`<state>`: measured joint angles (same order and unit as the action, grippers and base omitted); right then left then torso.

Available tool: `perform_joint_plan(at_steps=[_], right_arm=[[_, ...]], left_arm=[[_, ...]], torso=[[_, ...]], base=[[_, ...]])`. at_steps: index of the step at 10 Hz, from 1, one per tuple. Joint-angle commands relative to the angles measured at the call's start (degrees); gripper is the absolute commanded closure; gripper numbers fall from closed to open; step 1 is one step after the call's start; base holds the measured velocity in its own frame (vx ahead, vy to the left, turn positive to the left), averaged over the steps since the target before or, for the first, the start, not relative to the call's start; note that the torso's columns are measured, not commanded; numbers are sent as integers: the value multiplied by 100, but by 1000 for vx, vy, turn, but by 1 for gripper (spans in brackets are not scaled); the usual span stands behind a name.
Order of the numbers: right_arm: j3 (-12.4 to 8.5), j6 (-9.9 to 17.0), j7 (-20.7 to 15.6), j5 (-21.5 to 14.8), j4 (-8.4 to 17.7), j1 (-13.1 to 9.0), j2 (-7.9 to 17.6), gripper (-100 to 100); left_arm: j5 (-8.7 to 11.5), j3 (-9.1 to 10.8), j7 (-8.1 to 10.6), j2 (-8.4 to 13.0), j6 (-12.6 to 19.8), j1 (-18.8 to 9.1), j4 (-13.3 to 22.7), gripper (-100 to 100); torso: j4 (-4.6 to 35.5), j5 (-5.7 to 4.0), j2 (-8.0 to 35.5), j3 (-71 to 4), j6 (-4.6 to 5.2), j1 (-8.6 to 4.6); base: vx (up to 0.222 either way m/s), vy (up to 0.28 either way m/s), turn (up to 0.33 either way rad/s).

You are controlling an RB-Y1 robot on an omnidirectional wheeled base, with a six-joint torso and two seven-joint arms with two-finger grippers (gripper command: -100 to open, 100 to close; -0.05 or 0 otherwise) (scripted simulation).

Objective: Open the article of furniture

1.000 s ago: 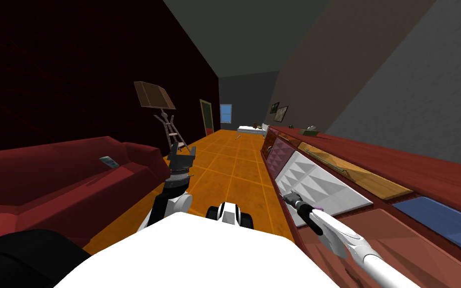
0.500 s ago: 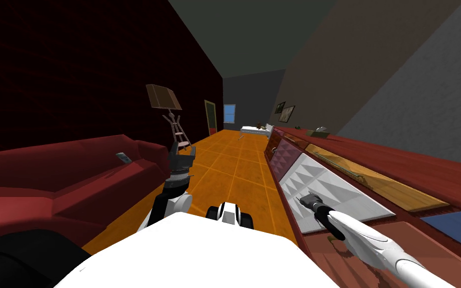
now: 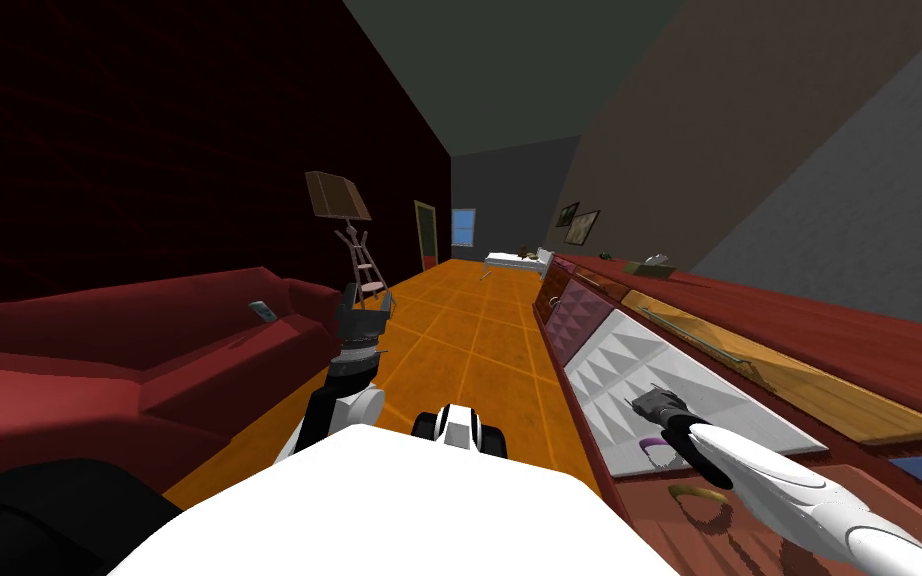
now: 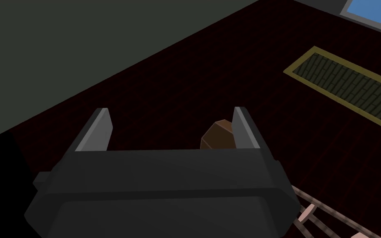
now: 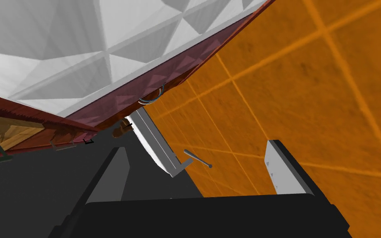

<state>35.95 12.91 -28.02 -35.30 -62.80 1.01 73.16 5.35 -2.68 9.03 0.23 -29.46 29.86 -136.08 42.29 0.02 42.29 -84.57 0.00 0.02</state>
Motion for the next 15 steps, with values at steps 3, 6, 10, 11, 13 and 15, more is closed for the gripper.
perform_joint_plan(at_steps=[3,6,10,11,13,15], right_arm=[[119,175,-105,-272,550,-108,506,-100],[180,243,-143,-341,716,-150,706,-100],[285,361,-207,-459,995,-222,1053,-100],[363,449,-254,-545,1195,-274,1320,-100],[408,500,-281,-595,1308,-304,1482,-100],[408,500,-281,-630,1308,-304,1482,-100]], left_arm=[[0,0,0,0,0,0,0,0],[0,0,0,0,0,1,0,0],[0,0,0,0,0,0,0,0],[0,0,0,0,0,0,0,0],[0,0,0,0,0,1,0,0],[0,0,0,0,0,1,0,0]], torso=[[-1,-4,-2,0,-1,-3],[-1,-4,-1,0,2,-5],[-1,-1,-1,0,-3,1],[-1,-3,-1,0,3,-2],[1,1,0,0,4,-3],[16,36,1,-7,14,-22]], base=[[-5,10,82],[-3,6,37],[-4,8,73],[-5,12,117],[-9,28,59],[-2,7,12]])
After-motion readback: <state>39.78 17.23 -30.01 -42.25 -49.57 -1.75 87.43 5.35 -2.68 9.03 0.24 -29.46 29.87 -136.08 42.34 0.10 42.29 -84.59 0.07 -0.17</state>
